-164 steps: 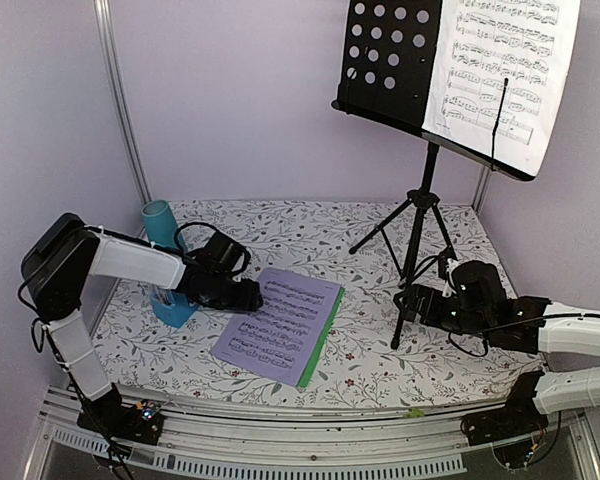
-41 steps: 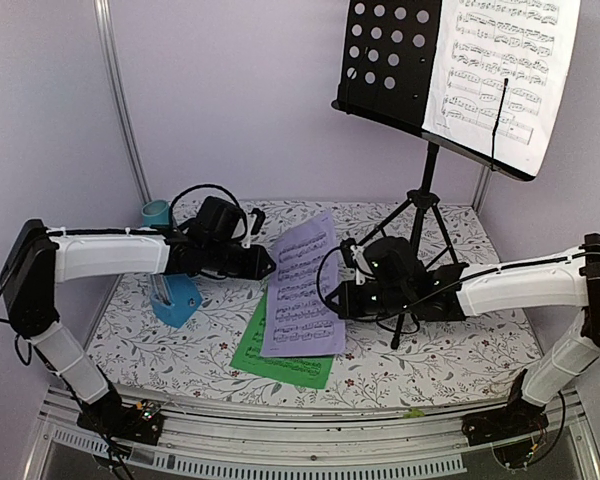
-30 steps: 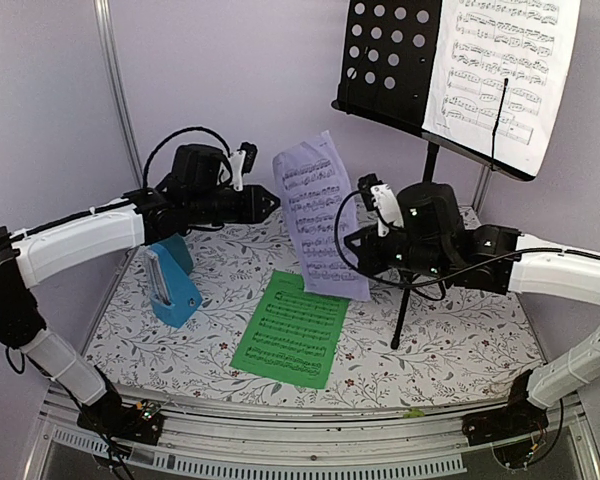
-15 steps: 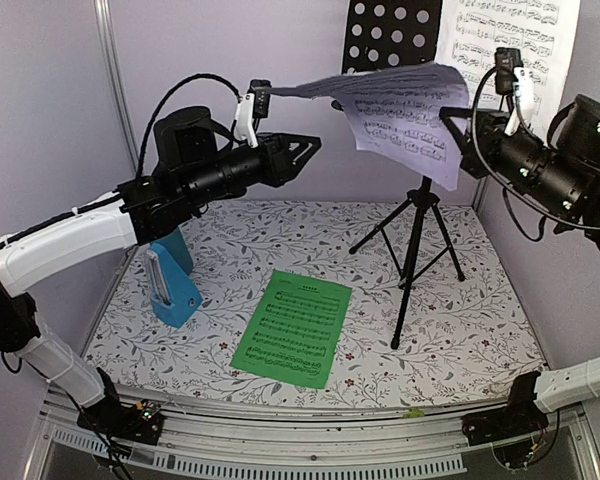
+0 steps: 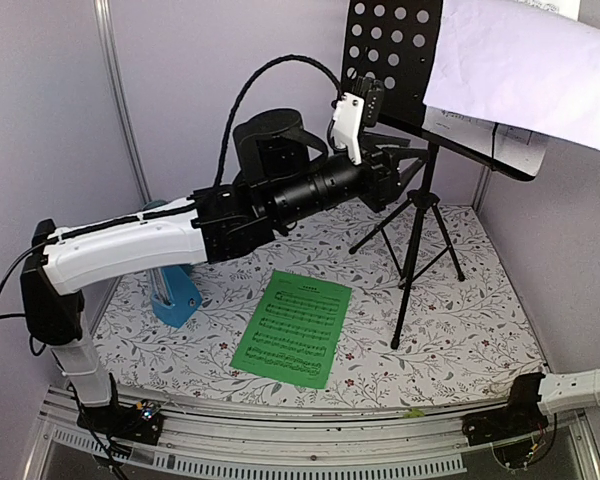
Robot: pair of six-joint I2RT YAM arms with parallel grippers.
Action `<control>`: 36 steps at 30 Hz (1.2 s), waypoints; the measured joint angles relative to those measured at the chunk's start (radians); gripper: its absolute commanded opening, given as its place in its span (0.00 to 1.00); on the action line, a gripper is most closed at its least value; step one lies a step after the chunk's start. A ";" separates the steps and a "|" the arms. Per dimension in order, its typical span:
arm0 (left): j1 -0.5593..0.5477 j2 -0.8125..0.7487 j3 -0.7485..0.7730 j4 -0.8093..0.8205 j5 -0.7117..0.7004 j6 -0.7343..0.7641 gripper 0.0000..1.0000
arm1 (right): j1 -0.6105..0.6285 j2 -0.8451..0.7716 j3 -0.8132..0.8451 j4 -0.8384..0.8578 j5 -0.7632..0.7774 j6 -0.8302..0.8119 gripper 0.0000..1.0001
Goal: Set up the instrument practice props
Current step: Adjust the music stand at the center of the board.
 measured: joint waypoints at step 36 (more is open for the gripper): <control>0.197 0.299 0.626 0.003 0.010 0.086 0.52 | -0.046 0.337 0.066 -0.146 -0.010 0.124 0.00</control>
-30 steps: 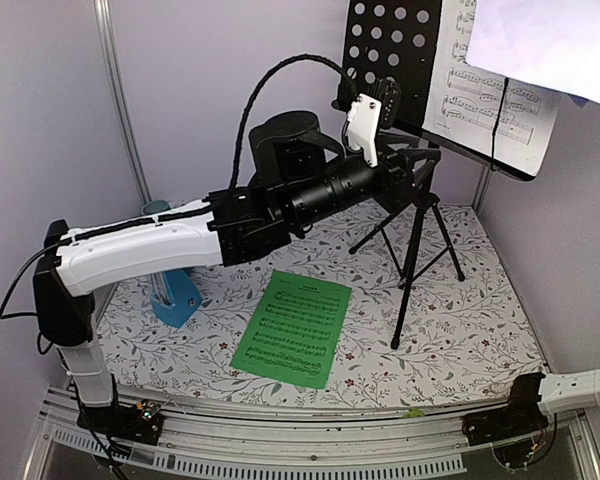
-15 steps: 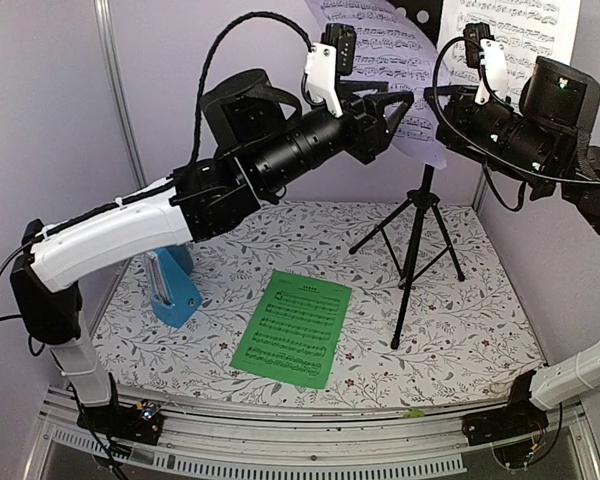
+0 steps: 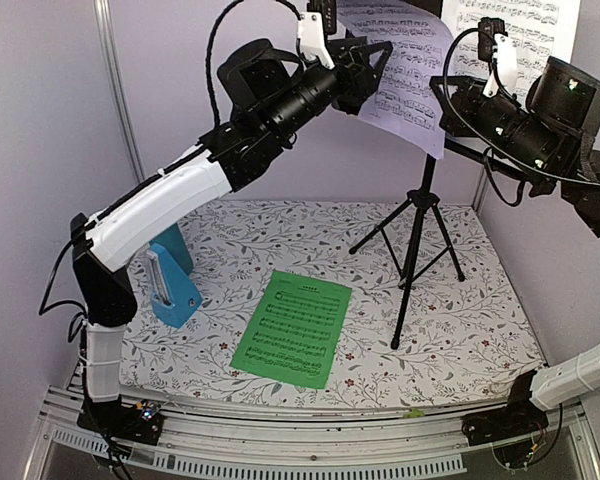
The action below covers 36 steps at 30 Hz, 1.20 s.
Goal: Set up the instrument practice props
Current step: Adjust the music stand at the center of the board.
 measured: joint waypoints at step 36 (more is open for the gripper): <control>-0.070 -0.110 -1.035 0.233 0.041 -0.289 0.52 | -0.112 -0.028 0.080 0.040 -0.209 -0.015 0.00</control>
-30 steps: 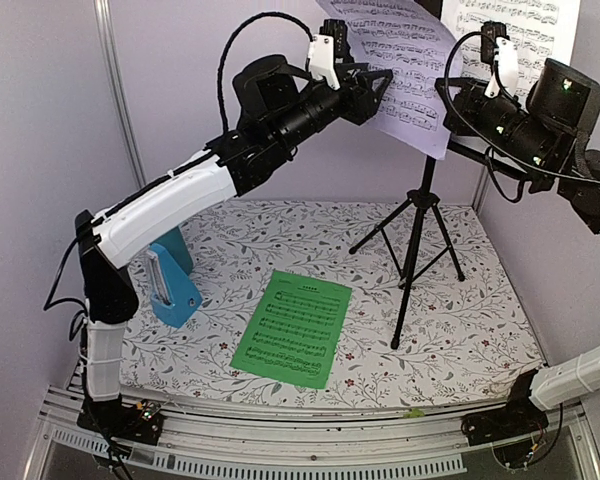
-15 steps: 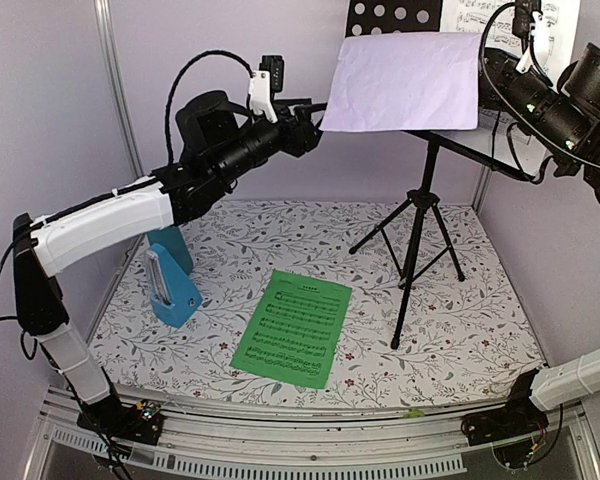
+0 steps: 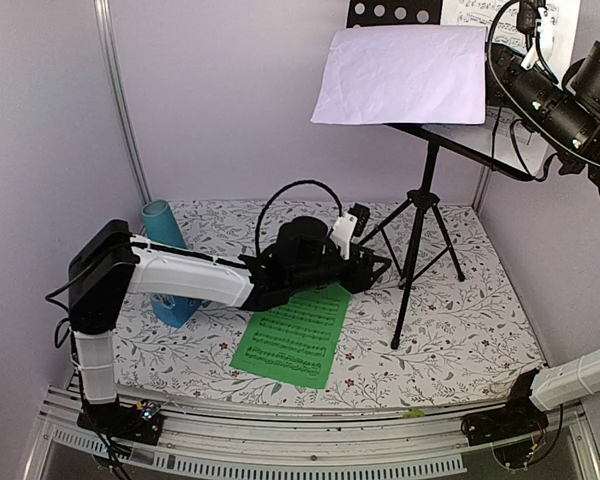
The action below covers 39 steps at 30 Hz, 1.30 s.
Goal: Set up the instrument practice props
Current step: Adjust the music stand at the center of the board.
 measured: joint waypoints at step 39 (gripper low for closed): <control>-0.138 0.386 0.243 -0.089 0.041 -0.095 0.16 | 0.000 -0.075 0.000 -0.032 -0.027 0.045 0.00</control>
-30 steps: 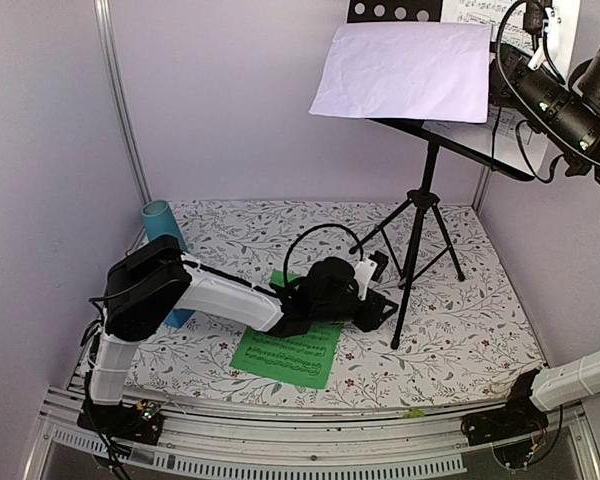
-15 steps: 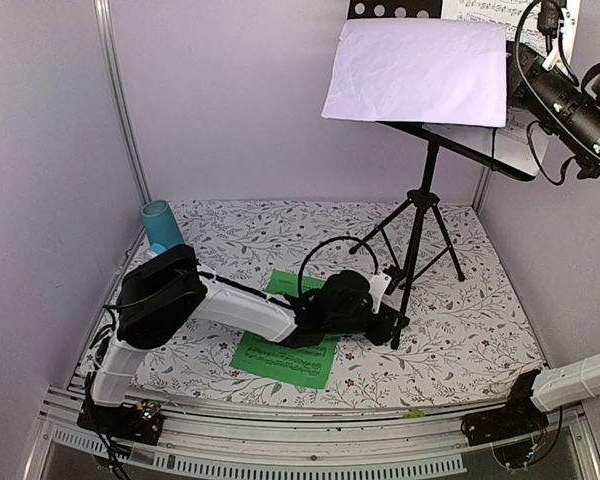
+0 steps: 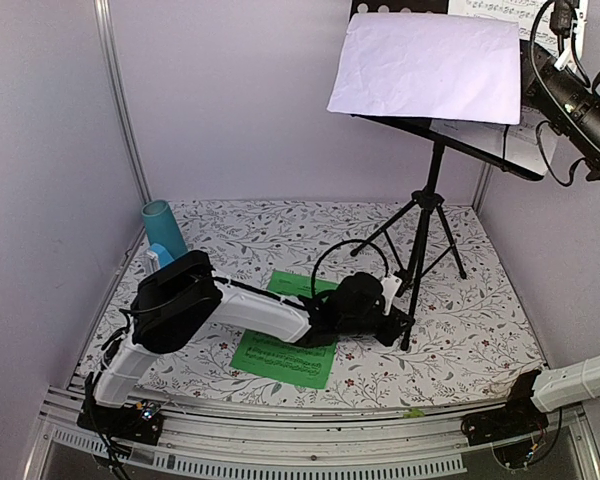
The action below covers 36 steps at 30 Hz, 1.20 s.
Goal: Set up the instrument practice props
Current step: Adjust the music stand at the center of the board.
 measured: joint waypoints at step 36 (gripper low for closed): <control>-0.063 -0.187 -0.051 -0.047 0.017 0.069 0.42 | -0.124 0.117 0.113 -0.069 -0.014 0.047 0.00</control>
